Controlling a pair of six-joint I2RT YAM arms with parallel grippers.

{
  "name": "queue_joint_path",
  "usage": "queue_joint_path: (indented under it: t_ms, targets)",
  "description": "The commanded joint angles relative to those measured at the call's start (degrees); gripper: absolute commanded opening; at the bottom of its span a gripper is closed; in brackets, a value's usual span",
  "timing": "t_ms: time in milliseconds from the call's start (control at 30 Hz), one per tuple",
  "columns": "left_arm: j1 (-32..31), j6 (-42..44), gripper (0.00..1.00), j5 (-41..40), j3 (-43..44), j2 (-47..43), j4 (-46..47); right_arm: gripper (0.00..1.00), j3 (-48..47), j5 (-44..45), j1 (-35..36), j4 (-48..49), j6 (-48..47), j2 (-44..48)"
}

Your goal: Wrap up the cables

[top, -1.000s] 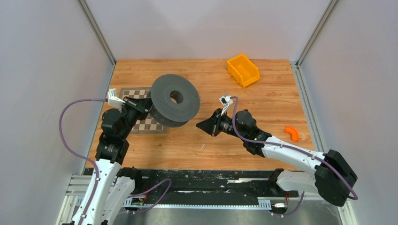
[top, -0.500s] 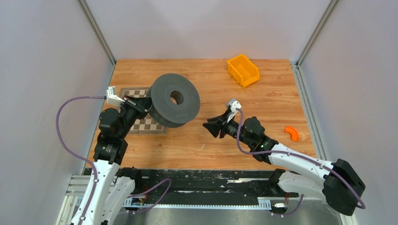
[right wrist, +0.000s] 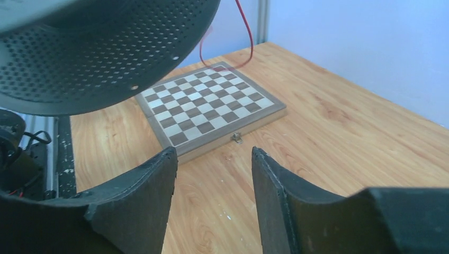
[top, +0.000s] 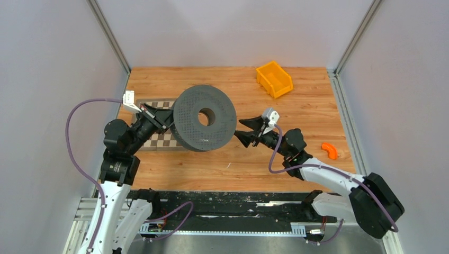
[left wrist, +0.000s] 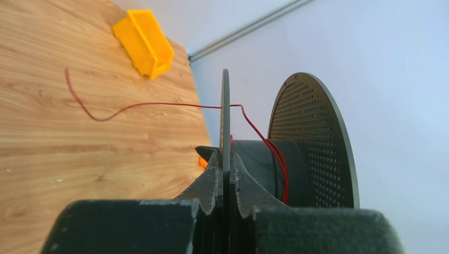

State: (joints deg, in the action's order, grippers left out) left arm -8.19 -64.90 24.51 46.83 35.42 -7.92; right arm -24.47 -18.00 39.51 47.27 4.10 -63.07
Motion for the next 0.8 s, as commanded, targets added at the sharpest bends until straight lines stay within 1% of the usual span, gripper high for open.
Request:
queue_joint_path:
  t_ms: [0,100,233,433,567,767]
  targets:
    - [0.4,-5.4,0.0,5.9,4.5,-0.4,4.7,0.55,-4.6,-11.5,-1.8,10.9,4.6,-6.5]
    - [0.4,-8.5,0.0,7.8,4.9,-0.6,6.0,0.59,-5.8,-13.0,-2.1,16.2,6.4,-11.5]
    - [0.4,-11.5,0.0,9.9,5.2,-0.8,7.5,0.63,-6.9,-13.1,-2.3,23.0,7.3,-15.6]
    - [0.4,-11.7,0.0,10.6,6.9,-1.1,6.7,0.71,-9.0,-13.4,-2.5,29.9,10.0,-20.0]
    - [0.4,-11.8,0.0,10.7,7.1,-1.3,6.7,0.72,-10.6,-13.3,-2.6,34.8,13.3,-23.8]
    - [0.4,-13.4,0.0,11.5,5.2,-1.3,8.4,0.71,-14.0,-13.6,-3.2,42.9,20.2,-30.3]
